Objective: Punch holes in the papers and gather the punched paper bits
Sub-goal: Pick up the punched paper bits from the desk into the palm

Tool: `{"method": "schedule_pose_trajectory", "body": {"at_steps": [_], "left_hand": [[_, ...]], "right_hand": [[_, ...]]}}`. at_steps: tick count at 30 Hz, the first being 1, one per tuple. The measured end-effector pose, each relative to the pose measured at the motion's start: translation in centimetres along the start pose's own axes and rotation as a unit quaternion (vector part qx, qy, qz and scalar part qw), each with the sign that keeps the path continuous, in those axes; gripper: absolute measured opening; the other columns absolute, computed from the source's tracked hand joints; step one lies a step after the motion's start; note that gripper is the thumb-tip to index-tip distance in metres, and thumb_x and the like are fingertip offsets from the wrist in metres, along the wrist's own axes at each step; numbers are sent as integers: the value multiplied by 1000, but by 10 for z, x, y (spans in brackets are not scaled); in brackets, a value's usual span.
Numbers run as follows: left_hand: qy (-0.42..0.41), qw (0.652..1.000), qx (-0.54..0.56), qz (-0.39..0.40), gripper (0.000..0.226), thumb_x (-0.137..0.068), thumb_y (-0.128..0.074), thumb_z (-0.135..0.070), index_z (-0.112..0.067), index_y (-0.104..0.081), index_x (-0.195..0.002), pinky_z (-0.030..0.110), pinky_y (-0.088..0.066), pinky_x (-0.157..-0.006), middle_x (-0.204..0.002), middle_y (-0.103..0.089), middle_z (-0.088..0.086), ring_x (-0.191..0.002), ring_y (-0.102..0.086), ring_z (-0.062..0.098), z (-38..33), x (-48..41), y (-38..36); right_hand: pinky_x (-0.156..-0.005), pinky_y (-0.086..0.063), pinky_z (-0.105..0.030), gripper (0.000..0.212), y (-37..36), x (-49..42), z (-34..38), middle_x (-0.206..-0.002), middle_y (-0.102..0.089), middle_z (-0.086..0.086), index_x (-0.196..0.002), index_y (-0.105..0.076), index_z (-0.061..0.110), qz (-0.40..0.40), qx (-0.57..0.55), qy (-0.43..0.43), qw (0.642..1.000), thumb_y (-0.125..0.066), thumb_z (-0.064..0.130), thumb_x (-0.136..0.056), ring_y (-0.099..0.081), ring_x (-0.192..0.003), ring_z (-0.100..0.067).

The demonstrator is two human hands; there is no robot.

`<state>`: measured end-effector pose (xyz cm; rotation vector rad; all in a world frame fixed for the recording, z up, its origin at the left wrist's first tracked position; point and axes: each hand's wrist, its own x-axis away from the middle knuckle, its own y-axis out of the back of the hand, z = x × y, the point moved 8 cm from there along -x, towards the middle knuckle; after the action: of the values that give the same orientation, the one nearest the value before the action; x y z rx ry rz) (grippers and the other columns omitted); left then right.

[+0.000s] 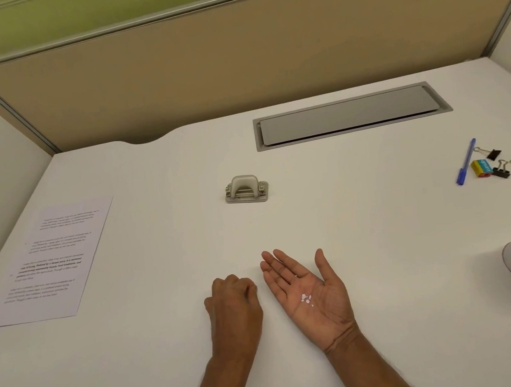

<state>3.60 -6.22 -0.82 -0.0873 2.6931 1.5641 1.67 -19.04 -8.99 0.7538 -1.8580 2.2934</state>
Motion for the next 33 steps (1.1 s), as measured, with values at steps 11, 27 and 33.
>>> {"method": "schedule_pose_trajectory", "body": {"at_steps": [11,27,33], "left_hand": [[66,990,122,29,21,-93,-54,-5,-20,-60,-80,36,-44,-85,-84,-61,-9,-88,-55,15,14,10,4],[68,968,239,39,16,-88,-70,-20,-34,-65,-82,9,-44,-73,-85,-62,-11,-88,-55,0,-55,63,-17],[86,960,264,19,28,-85,-74,-17,-43,-66,-77,8,-46,-69,-81,-68,-9,-85,-60,-1,-46,59,-15]], "right_hand": [[-122,-26,-46,74,-1,-1,1,-154,-40,-26,-142,-46,-7,16,-1,2,1000,-50,53,-99,-39,-143,-39],[-121,-26,-43,77,-4,-2,1,-151,-44,-25,-140,-49,-7,17,17,-1,1000,-44,57,-99,-44,-140,-37],[-123,-24,-44,77,-4,-1,1,-152,-42,-25,-141,-47,-7,19,19,0,1000,-45,57,-99,-42,-141,-37]]}}
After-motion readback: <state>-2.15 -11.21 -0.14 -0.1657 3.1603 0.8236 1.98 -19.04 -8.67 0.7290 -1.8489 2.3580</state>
